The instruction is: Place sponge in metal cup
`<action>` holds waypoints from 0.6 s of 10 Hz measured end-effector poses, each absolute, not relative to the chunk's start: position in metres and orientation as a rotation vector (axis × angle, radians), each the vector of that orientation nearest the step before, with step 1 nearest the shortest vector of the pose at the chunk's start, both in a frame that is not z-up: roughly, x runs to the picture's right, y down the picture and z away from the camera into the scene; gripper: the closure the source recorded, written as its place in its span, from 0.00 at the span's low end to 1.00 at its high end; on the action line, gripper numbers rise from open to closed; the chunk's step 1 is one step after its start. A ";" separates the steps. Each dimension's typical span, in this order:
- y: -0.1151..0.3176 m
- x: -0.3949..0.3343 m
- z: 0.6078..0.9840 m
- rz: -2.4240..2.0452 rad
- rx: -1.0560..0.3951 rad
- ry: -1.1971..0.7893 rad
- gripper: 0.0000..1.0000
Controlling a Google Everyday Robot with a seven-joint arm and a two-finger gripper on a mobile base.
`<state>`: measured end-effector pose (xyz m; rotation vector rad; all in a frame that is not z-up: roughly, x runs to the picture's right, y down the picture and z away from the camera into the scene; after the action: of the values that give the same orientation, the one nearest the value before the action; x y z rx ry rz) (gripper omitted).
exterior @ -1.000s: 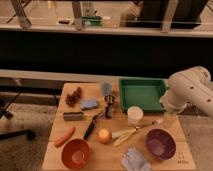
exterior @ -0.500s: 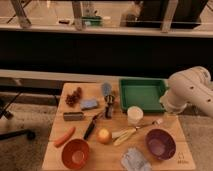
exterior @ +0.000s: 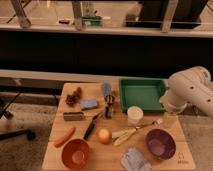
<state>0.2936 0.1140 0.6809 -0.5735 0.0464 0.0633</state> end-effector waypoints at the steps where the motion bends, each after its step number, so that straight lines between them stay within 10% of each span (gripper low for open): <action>1: 0.114 0.292 0.684 0.068 -0.578 0.023 0.20; 6: 0.116 0.264 0.688 0.080 -0.598 -0.115 0.20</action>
<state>0.2645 0.1163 0.6879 -0.5983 -0.1154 0.0796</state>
